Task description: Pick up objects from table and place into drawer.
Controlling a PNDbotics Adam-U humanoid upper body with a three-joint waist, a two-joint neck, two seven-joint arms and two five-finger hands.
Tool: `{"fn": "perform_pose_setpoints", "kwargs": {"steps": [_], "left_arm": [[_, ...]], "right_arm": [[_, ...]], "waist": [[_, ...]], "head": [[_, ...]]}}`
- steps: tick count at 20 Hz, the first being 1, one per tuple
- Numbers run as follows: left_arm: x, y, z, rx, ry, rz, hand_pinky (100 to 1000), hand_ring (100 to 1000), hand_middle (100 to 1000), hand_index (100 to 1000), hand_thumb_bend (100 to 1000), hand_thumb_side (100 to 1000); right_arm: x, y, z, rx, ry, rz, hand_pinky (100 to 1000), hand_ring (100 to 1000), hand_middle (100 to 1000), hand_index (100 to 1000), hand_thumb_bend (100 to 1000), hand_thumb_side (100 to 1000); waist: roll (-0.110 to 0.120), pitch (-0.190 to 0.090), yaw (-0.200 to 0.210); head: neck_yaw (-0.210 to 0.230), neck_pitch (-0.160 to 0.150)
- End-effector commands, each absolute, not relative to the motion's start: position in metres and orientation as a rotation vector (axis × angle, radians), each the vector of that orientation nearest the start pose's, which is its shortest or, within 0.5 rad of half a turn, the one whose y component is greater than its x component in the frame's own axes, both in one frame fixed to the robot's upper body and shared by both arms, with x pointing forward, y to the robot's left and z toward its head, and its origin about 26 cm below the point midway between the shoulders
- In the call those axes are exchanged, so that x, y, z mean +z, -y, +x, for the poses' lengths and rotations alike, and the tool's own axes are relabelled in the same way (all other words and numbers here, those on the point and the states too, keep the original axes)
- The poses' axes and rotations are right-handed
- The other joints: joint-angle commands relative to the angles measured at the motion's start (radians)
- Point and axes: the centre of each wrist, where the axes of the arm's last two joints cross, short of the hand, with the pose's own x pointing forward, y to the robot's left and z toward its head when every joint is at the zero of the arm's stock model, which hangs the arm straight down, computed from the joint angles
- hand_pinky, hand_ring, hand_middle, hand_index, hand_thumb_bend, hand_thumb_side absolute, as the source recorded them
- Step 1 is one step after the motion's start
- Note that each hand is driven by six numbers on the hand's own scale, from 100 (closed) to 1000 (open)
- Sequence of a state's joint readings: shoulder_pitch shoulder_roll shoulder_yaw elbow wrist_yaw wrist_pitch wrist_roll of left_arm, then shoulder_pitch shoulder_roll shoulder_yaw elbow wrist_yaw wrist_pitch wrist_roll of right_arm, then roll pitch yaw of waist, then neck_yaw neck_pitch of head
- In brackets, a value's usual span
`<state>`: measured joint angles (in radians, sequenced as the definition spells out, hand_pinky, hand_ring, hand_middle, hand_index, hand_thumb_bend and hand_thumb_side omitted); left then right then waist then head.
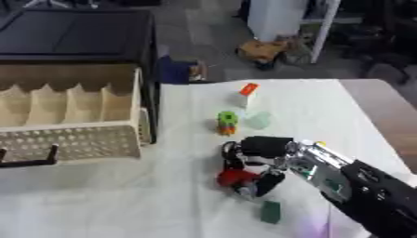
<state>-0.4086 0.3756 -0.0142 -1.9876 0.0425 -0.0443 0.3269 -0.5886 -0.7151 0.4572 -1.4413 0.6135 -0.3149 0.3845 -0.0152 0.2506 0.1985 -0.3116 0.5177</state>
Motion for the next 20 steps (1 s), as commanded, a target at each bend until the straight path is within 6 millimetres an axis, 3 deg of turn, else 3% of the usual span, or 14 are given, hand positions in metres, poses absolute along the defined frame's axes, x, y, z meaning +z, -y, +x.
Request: {"fn": "perform_pose_setpoints", "kwargs": {"steps": [1, 12, 20], "left_arm": [[0.238, -0.256, 0.306, -0.039, 2.477, 0.272, 527, 472, 573, 813, 100, 1000], [0.238, -0.256, 0.306, -0.036, 2.476, 0.269, 521, 472, 573, 813, 100, 1000], [0.239, -0.256, 0.306, -0.033, 2.476, 0.267, 519, 472, 573, 814, 100, 1000]], "right_arm": [[0.167, 0.287, 0.385, 1.898, 1.535, -0.642, 470, 550, 478, 669, 100, 343], [0.181, 0.285, 0.379, 1.828, 1.624, -0.663, 454, 540, 475, 627, 100, 460], [0.209, 0.271, 0.370, 1.758, 1.764, -0.723, 450, 529, 445, 605, 100, 553]], "waist": [[0.001, -0.017, -0.001], [0.000, -0.021, -0.002], [-0.002, -0.026, -0.004]], "head": [[-0.003, -0.006], [-0.002, -0.007], [0.001, -0.012]]}}
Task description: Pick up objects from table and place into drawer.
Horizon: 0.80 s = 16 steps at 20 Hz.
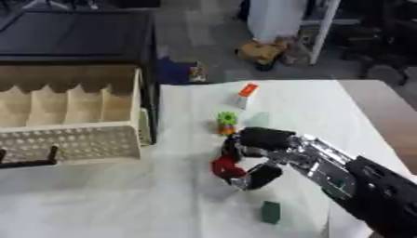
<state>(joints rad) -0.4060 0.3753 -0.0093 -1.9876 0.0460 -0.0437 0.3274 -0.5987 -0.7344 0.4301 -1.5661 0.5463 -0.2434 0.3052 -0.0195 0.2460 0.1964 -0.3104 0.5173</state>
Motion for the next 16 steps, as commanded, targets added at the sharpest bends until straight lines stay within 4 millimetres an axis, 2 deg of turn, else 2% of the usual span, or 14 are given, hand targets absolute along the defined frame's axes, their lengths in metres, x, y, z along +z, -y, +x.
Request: {"fn": "perform_pose_setpoints", "kwargs": {"steps": [1, 10, 11, 12, 16], "left_arm": [[0.239, -0.257, 0.306, -0.032, 2.476, 0.267, 519, 472, 573, 814, 100, 1000], [0.238, -0.257, 0.306, -0.022, 2.473, 0.263, 517, 473, 574, 814, 100, 1000], [0.238, -0.257, 0.306, -0.021, 2.473, 0.263, 517, 473, 574, 814, 100, 1000], [0.238, -0.257, 0.306, -0.019, 2.473, 0.263, 517, 473, 574, 814, 100, 1000], [0.238, -0.257, 0.306, -0.015, 2.474, 0.263, 517, 473, 574, 814, 100, 1000]], "right_arm": [[0.214, 0.269, 0.369, 1.746, 1.786, -0.738, 448, 526, 436, 598, 100, 572], [0.239, 0.259, 0.361, 1.668, 1.934, -0.842, 421, 501, 359, 485, 100, 635], [0.241, 0.258, 0.360, 1.659, 1.953, -0.855, 421, 500, 349, 477, 100, 691], [0.246, 0.256, 0.359, 1.649, 1.980, -0.873, 421, 500, 340, 472, 100, 653], [0.262, 0.248, 0.357, 1.587, 2.078, -0.950, 419, 494, 383, 454, 100, 658]], "waist": [[0.003, -0.022, -0.002], [0.007, -0.021, -0.004], [0.007, -0.021, -0.004], [0.007, -0.022, -0.004], [0.008, -0.022, -0.004]], "head": [[0.000, -0.012], [-0.007, -0.016], [-0.008, -0.017], [-0.008, -0.018], [-0.011, -0.020]]}}
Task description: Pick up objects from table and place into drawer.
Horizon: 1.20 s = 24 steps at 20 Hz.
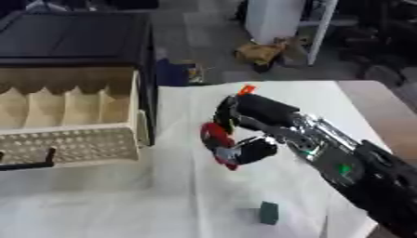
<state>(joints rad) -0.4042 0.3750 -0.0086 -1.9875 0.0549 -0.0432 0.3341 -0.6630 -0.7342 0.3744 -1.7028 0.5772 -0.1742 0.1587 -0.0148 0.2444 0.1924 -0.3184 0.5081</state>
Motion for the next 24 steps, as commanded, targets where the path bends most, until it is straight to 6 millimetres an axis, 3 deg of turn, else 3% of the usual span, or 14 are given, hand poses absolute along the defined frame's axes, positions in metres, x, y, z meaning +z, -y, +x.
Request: {"fn": "perform_pose_setpoints", "kwargs": {"steps": [1, 3, 18, 19, 20, 24], "left_arm": [[0.238, -0.258, 0.306, -0.015, 2.473, 0.263, 517, 473, 574, 814, 100, 1000], [0.238, -0.258, 0.306, -0.014, 2.473, 0.263, 516, 473, 574, 814, 100, 1000], [0.237, -0.258, 0.306, 0.003, 2.464, 0.259, 516, 474, 574, 813, 100, 1000], [0.237, -0.258, 0.306, 0.005, 2.464, 0.258, 516, 474, 574, 813, 100, 1000], [0.237, -0.258, 0.306, 0.007, 2.464, 0.258, 516, 474, 574, 813, 100, 1000], [0.237, -0.257, 0.306, 0.020, 2.465, 0.255, 517, 475, 574, 812, 100, 1000]], "right_arm": [[0.264, 0.247, 0.356, -1.970, -2.622, 1.202, 419, 494, 396, 452, 100, 658], [0.270, 0.243, 0.356, -1.924, -2.630, 1.207, 417, 493, 428, 446, 100, 654], [0.310, 0.213, 0.361, -1.503, -2.708, 1.227, 412, 498, 391, 434, 100, 627], [0.313, 0.210, 0.362, -1.467, -2.710, 1.230, 413, 500, 389, 433, 100, 668], [0.316, 0.208, 0.363, -1.430, -2.711, 1.234, 413, 501, 388, 432, 100, 623], [0.325, 0.199, 0.369, -1.310, -2.719, 1.248, 414, 505, 381, 429, 100, 611]], "waist": [[0.003, -0.020, 0.001], [0.002, -0.021, 0.001], [-0.002, -0.026, 0.014], [-0.003, -0.027, 0.016], [-0.003, -0.026, 0.019], [-0.006, -0.027, 0.031]], "head": [[-0.004, -0.011], [-0.005, -0.013], [-0.016, -0.024], [-0.017, -0.025], [-0.019, -0.027], [-0.027, -0.031]]}}
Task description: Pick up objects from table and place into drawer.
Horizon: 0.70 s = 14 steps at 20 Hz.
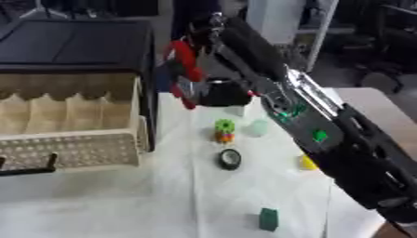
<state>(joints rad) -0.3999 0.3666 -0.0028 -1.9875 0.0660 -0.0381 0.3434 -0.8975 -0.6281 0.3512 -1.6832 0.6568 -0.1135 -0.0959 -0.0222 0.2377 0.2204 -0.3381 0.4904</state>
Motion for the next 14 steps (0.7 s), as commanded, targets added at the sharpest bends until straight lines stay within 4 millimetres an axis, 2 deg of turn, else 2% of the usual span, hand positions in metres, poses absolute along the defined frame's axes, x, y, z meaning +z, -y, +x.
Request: {"fn": "perform_pose_setpoints", "kwargs": {"steps": [1, 8, 14], "left_arm": [[0.237, -0.257, 0.306, 0.024, 2.465, 0.254, 517, 475, 574, 812, 100, 1000], [0.238, -0.257, 0.307, 0.056, 2.460, 0.246, 517, 476, 574, 812, 100, 1000], [0.237, -0.256, 0.307, 0.073, 2.454, 0.237, 518, 477, 575, 812, 100, 1000]], "right_arm": [[0.328, 0.196, 0.371, -1.277, -2.722, 1.250, 414, 505, 379, 429, 100, 607], [0.342, 0.183, 0.383, -1.092, -2.774, 1.264, 410, 505, 371, 426, 100, 569], [0.344, 0.172, 0.397, -0.965, -2.818, 1.296, 403, 501, 367, 426, 100, 533]], "waist": [[0.000, -0.020, 0.007], [-0.007, -0.023, 0.038], [-0.008, -0.024, 0.064]], "head": [[-0.010, -0.015], [-0.032, -0.027], [-0.053, -0.031]]}}
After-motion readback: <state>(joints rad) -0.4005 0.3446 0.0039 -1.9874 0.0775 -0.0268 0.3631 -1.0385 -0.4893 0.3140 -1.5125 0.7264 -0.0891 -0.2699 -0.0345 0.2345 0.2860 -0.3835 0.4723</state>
